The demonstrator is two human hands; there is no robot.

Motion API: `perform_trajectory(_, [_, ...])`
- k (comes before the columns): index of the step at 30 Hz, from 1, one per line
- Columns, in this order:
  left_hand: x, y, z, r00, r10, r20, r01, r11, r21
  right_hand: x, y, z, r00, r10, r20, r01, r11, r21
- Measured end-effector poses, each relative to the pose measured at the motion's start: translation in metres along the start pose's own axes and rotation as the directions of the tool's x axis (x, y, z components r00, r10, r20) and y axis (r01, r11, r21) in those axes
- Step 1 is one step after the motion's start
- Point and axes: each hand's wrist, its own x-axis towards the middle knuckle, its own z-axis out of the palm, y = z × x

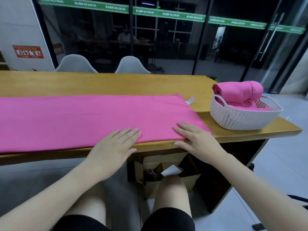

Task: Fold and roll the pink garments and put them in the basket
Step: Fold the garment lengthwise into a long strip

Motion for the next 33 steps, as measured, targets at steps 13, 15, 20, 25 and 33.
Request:
perform_trajectory(13, [0.004,-0.007,-0.015,0.957,-0.027,-0.288,0.001,0.996,-0.092,0.011,0.009,-0.047,0.984,0.168,-0.063,-0.160,0.980,0.116])
perform_trajectory(15, [0.005,-0.014,-0.018,0.952,-0.073,-0.296,0.059,0.997,-0.057,0.017,0.012,-0.051,0.980,0.183,-0.080,-0.177,0.981,0.082])
perform_trajectory(20, [0.006,-0.038,-0.024,0.918,-0.229,-0.325,0.208,0.973,-0.100,0.036,0.009,-0.051,0.965,0.222,-0.141,-0.218,0.975,0.043])
perform_trajectory(25, [0.042,-0.084,-0.042,0.912,-0.199,-0.360,0.168,0.979,-0.116,0.073,0.009,-0.052,0.930,0.273,-0.245,-0.271,0.962,0.042])
perform_trajectory(33, [0.134,-0.164,-0.038,0.949,-0.196,-0.248,0.145,0.967,-0.211,0.159,0.032,-0.046,0.869,0.406,-0.283,-0.379,0.914,0.146])
